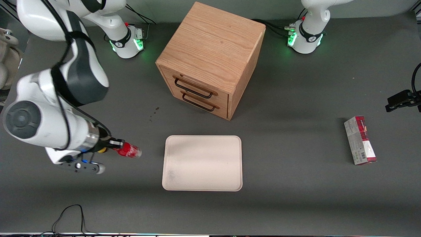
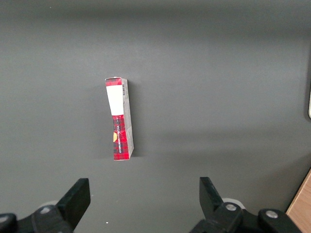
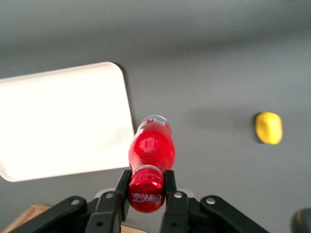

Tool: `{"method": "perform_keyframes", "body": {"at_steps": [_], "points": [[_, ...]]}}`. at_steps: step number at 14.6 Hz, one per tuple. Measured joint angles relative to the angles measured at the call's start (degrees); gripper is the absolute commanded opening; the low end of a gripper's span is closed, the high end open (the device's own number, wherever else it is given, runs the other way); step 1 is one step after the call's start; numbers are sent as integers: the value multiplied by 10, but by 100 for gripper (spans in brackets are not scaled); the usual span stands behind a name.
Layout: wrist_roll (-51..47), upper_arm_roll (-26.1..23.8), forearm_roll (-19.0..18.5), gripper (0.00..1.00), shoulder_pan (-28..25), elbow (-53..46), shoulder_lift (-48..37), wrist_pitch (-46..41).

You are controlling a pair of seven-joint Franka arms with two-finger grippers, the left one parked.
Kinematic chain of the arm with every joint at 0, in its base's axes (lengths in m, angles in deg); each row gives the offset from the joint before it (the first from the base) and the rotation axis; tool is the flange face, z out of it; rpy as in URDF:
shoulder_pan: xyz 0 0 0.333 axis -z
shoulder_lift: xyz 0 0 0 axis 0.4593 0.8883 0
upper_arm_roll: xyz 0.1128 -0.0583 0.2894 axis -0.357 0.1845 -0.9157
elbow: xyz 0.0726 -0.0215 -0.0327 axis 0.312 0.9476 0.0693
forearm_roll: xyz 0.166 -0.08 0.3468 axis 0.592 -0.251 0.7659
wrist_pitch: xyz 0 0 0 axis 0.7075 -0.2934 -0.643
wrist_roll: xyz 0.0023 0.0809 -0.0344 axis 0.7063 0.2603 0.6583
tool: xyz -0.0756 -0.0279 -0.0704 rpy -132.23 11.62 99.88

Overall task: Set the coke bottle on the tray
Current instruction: 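Carry the bottle over to the cream tray, then lower the bottle onto the tray edge and open the right gripper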

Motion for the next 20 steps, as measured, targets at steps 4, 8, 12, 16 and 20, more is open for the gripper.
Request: {"method": "perform_keyframes", "body": {"at_steps": [4, 8, 12, 16, 20], "points": [[-39, -10, 0, 0, -15, -7, 34, 58], [-64, -11, 0, 0, -33, -7, 71, 124], [-77, -11, 0, 0, -45, -9, 112, 176], [-78, -11, -6, 0, -48, -13, 135, 185], [-78, -10, -14, 0, -48, -14, 141, 185]]}}
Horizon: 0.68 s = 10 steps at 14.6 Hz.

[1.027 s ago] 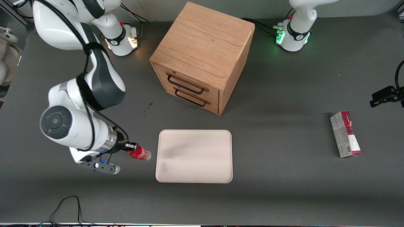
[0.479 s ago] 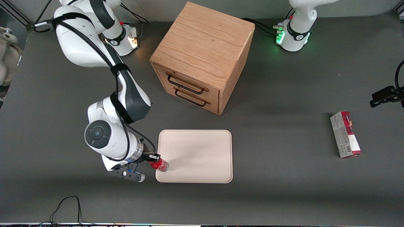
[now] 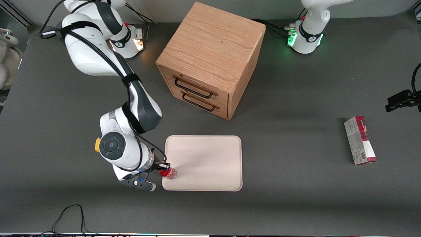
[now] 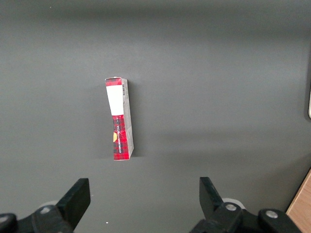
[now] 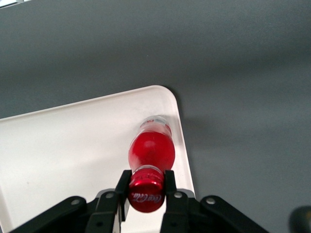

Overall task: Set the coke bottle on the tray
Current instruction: 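Lower the bottle onto the tray edge and open the right gripper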

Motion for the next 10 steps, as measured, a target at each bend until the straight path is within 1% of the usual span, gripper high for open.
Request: {"method": "perform_keyframes", "body": {"at_steps": [1, 2, 3, 4, 7, 10], "points": [[0, 0, -1, 0, 0, 0, 2, 0], [0, 0, -1, 38, 0, 0, 3, 1], [0, 0, -1, 95, 0, 0, 5, 3], [0, 0, -2, 100, 0, 0, 6, 5], [0, 0, -17, 100, -3, -2, 6, 14], [-1, 0, -20, 100, -5, -3, 6, 14]]}}
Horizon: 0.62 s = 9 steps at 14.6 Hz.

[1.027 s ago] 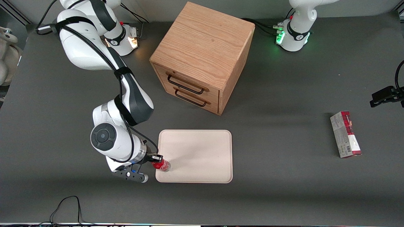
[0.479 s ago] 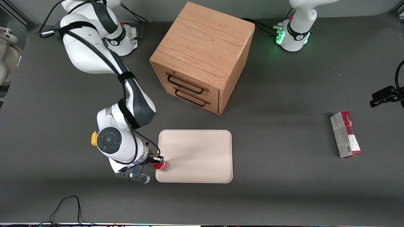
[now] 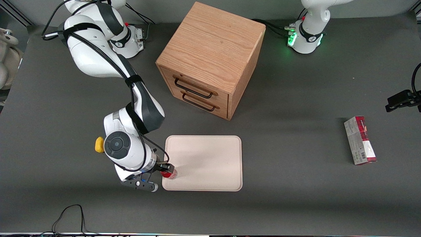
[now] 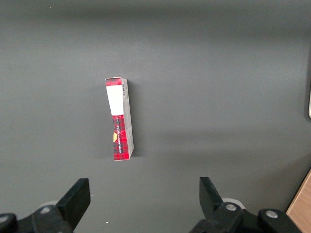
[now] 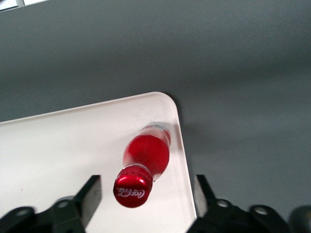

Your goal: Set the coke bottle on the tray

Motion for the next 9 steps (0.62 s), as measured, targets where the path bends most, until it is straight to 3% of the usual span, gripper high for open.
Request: {"method": "perform_keyframes", "body": {"at_steps": [9], "points": [[0, 2, -1, 100, 1, -15, -26, -40]]}}
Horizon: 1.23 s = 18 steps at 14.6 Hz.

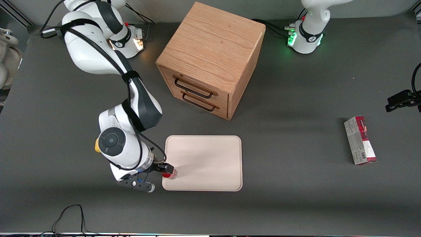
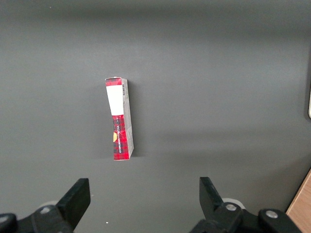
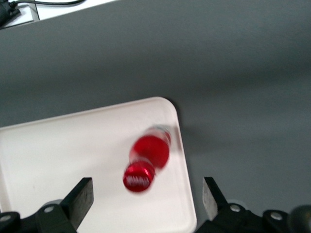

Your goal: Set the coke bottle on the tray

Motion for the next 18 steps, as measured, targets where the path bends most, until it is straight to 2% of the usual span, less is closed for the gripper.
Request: {"method": "perform_keyframes", "body": {"at_steps": [3, 6, 10, 14, 18], "points": [[30, 2, 4, 100, 13, 45, -67, -47], [123, 5, 30, 100, 61, 163, -177, -55], [242, 21, 37, 100, 126, 336, -343, -64], [327, 76, 40, 100, 131, 461, -483, -84], [333, 97, 41, 100, 125, 476, -513, -88]]}}
